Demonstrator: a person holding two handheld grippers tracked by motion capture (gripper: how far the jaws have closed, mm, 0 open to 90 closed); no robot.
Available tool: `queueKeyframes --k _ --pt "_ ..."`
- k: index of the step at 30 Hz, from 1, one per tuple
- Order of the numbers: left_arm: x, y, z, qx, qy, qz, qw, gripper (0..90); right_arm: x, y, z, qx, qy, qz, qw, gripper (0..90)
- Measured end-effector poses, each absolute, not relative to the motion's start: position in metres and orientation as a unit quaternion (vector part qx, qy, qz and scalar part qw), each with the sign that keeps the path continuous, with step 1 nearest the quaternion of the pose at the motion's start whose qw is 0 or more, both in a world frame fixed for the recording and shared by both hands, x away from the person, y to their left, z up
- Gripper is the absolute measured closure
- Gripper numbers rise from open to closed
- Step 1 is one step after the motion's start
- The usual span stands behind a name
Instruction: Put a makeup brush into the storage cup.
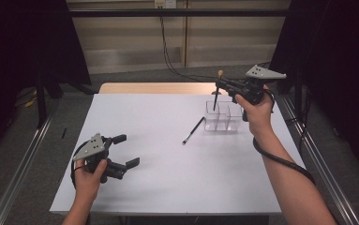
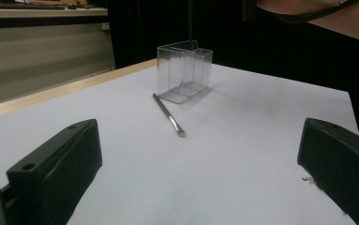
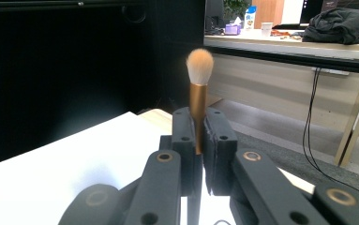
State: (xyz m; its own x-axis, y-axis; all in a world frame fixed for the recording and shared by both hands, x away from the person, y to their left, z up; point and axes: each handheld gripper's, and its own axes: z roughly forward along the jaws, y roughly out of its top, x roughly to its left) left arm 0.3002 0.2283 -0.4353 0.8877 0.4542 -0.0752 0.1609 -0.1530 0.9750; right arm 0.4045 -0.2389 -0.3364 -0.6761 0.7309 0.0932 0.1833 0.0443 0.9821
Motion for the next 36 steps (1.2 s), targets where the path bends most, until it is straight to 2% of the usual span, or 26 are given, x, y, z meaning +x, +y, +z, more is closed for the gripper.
queueKeyframes --k 36 --pt "0.3 0.228 -0.436 0.752 0.202 0.119 0.616 0.0 0.409 -0.27 -0.346 0.357 0.686 0.579 0.258 84.2"
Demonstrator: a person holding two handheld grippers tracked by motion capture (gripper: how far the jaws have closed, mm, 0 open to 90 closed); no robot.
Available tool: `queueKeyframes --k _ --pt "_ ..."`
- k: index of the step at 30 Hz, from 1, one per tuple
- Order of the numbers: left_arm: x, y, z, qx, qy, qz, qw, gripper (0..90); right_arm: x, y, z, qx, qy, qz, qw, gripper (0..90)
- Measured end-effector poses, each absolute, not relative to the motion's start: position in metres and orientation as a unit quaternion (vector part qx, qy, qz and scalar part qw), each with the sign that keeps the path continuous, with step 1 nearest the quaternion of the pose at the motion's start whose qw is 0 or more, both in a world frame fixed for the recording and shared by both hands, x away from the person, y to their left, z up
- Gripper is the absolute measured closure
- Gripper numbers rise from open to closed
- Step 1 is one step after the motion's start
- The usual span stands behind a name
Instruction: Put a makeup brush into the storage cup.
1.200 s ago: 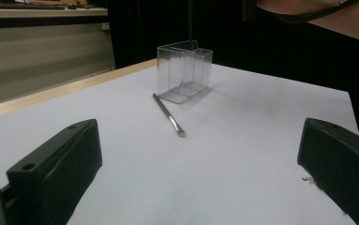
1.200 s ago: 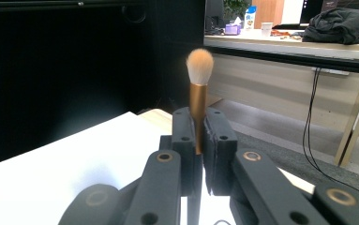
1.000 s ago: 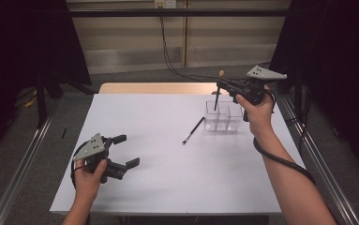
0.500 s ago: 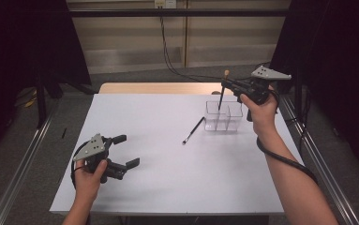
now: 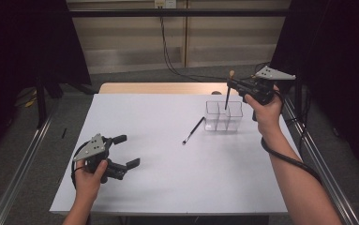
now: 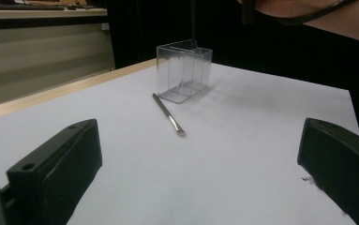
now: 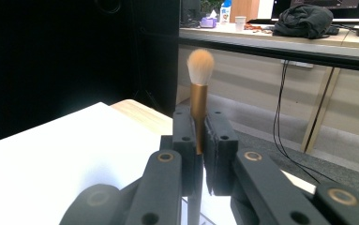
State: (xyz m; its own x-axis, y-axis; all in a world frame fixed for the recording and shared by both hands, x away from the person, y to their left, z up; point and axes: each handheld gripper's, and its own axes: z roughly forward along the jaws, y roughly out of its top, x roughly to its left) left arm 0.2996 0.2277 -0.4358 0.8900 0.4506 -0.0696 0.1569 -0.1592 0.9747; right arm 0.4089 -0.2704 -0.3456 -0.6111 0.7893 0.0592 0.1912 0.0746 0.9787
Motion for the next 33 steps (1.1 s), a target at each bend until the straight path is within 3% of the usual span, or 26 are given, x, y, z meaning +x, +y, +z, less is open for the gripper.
queueKeyframes --k 33 --pt "0.299 0.228 -0.435 0.751 0.2 0.123 0.617 0.0 0.406 -0.293 -0.367 0.384 0.681 0.561 0.271 84.1"
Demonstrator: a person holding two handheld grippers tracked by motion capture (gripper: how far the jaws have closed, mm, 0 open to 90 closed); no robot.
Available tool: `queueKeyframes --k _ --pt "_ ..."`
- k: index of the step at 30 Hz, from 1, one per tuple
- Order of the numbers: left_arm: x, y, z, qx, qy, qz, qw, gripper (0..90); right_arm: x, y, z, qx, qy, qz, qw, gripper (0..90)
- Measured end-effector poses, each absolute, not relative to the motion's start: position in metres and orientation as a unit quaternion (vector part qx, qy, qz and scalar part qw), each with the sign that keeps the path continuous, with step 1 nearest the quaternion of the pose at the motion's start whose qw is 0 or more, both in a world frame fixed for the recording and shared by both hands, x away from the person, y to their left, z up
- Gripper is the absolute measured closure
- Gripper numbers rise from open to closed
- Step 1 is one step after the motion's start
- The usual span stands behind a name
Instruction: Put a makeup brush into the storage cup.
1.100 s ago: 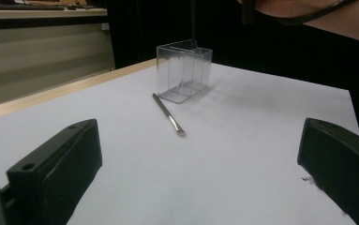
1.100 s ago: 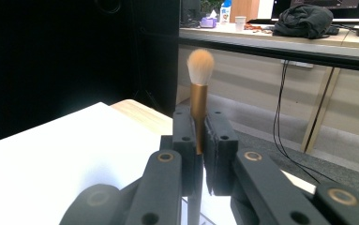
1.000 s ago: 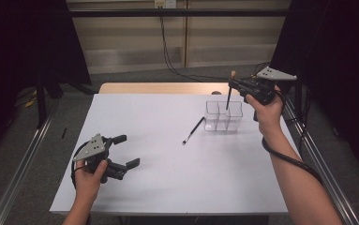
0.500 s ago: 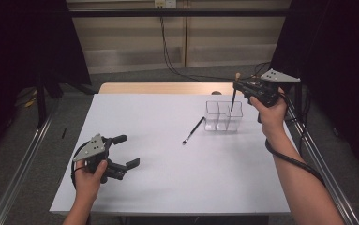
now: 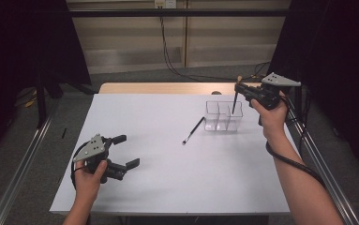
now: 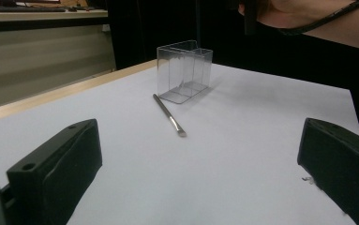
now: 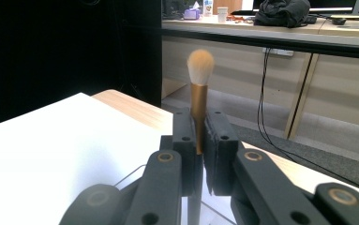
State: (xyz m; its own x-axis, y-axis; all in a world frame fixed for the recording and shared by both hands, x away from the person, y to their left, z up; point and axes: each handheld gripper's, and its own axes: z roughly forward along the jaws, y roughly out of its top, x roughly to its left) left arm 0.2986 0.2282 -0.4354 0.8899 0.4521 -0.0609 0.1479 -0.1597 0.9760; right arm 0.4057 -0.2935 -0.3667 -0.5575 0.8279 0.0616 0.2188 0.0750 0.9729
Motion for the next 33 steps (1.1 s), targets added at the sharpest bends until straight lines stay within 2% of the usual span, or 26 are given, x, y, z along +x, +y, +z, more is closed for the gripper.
queueKeyframes --k 33 --pt "0.298 0.228 -0.436 0.752 0.197 0.123 0.616 0.0 0.401 -0.294 -0.389 0.397 0.683 0.553 0.265 83.9"
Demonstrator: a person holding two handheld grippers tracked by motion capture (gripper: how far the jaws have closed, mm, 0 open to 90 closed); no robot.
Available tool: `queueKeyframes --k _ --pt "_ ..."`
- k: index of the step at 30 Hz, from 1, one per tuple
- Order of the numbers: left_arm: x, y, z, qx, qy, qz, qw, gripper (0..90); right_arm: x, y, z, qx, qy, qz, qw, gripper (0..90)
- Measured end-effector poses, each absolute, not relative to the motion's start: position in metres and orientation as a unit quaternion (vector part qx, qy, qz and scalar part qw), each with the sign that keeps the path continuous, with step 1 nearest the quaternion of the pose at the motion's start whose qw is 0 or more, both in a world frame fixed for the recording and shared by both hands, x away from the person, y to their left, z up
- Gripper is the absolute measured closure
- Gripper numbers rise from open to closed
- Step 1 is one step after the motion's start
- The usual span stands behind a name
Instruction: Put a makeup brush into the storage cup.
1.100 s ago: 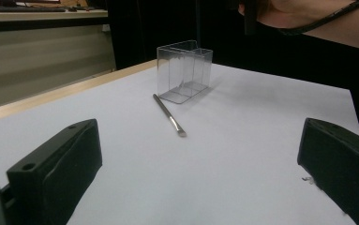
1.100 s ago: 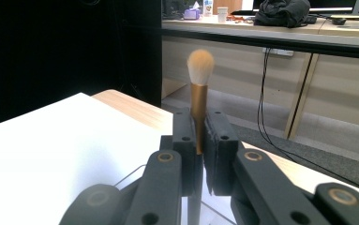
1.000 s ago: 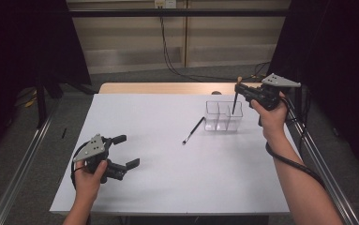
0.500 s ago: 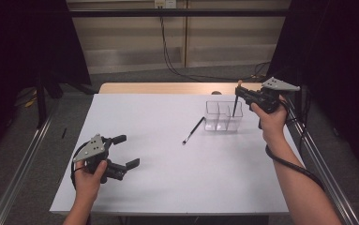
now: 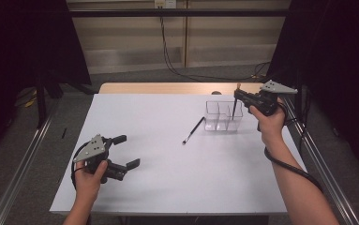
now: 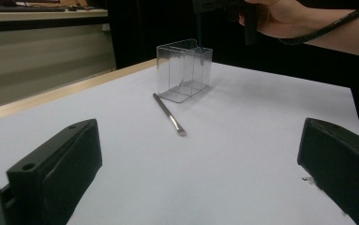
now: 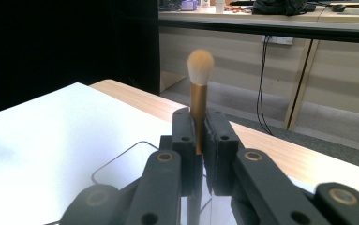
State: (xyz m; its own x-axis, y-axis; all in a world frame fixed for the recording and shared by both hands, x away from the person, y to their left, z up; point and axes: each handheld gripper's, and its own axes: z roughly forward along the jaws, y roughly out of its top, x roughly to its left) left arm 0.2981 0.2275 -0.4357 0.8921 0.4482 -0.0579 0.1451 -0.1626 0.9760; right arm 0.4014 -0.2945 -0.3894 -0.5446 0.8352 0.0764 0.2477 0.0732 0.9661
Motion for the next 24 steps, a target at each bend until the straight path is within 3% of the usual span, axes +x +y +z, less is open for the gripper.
queueKeyframes --k 8,14,17,24 --pt "0.2979 0.2272 -0.4356 0.754 0.198 0.124 0.614 0.0 0.4001 -0.2948 -0.3903 0.398 0.683 0.554 0.263 80.1" --pt "0.2979 0.2273 -0.4357 0.755 0.197 0.124 0.613 0.0 0.3988 -0.2921 -0.3893 0.396 0.685 0.561 0.243 39.6" --pt "0.2976 0.227 -0.4355 0.754 0.198 0.124 0.614 0.0 0.3982 -0.2904 -0.3889 0.397 0.688 0.562 0.23 28.4" --pt "0.2972 0.2267 -0.4348 0.753 0.198 0.127 0.614 0.0 0.396 -0.2859 -0.3852 0.391 0.688 0.569 0.223 14.8"
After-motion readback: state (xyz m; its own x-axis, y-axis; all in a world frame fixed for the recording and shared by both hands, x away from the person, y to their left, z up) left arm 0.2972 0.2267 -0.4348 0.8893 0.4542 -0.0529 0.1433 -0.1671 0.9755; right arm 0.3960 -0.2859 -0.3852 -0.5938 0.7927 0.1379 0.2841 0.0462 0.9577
